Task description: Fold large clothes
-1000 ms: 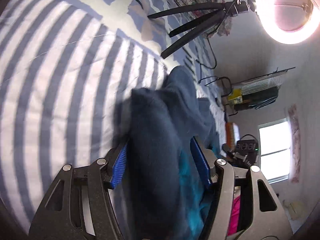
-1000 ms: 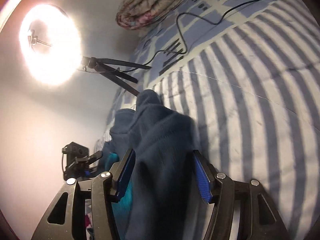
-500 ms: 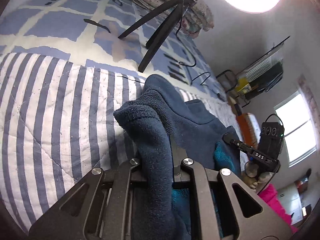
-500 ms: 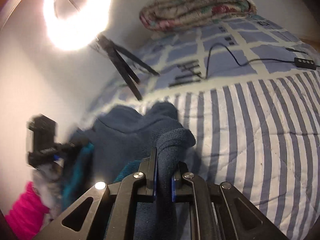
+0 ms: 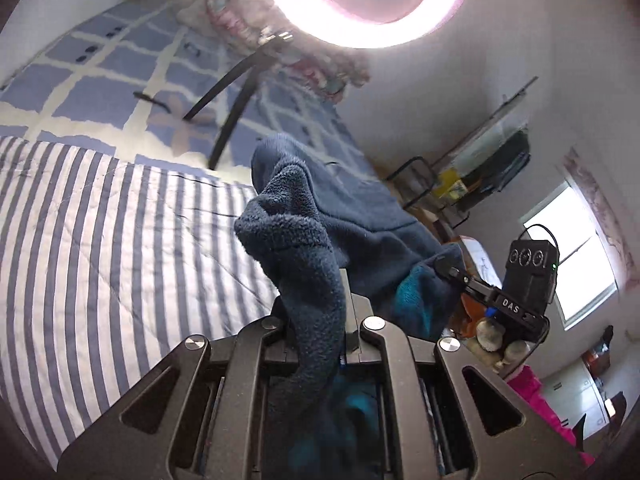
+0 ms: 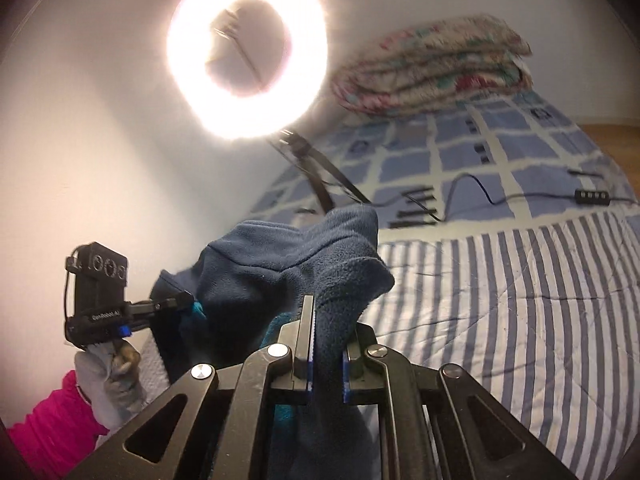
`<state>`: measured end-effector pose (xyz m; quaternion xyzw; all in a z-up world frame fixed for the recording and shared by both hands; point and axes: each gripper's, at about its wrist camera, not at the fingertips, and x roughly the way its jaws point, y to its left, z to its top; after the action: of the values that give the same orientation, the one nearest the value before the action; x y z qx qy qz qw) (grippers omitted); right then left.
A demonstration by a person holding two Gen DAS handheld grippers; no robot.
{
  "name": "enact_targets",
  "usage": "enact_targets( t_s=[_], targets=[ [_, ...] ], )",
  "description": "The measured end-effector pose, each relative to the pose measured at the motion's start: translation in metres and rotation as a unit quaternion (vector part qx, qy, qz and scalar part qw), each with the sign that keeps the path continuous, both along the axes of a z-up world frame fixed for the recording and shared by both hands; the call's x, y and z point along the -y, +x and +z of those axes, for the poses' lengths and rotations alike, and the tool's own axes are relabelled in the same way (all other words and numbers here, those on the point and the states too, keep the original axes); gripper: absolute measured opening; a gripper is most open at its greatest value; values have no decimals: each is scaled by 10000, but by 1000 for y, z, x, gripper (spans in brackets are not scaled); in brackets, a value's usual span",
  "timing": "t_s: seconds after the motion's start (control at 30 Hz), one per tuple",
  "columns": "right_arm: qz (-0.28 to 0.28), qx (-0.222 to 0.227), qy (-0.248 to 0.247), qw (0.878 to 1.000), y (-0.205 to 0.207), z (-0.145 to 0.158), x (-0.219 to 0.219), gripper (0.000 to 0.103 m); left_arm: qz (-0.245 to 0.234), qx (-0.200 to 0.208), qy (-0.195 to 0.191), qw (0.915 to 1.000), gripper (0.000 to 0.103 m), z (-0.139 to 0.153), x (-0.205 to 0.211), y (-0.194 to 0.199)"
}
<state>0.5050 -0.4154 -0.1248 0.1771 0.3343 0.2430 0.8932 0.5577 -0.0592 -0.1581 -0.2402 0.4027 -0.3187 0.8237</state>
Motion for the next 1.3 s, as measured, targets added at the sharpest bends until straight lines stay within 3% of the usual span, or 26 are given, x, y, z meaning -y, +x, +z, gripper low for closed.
enact_targets(
  t_s=[0.17, 0.33, 0.67, 1.03, 1.23, 1.3],
  targets=[
    [130, 182, -113, 9997, -54, 34, -9, 7, -49, 242, 164, 9996, 8, 33, -3, -54],
    [244, 274, -332, 9988, -119, 48, -21, 7, -98, 246, 191, 9995, 8, 43, -6, -109],
    [275, -43, -618, 9977, -234, 26, -37, 7, -227, 168, 625, 9976, 8, 26, -4, -226],
    [394, -238, -1250, 9911, -317, -4, -62, 9, -387, 163, 1199, 9919, 11, -1, -5, -302],
    [510, -168, -1650, 9848, -354, -3, -67, 32, -435, 170, 1369, 9895, 20, -4, -22, -338],
    [595, -142, -1629, 9847, -369, 2, -61, 33, -545, 104, 1393, 9887, 21, -4, -31, -351]
  ],
)
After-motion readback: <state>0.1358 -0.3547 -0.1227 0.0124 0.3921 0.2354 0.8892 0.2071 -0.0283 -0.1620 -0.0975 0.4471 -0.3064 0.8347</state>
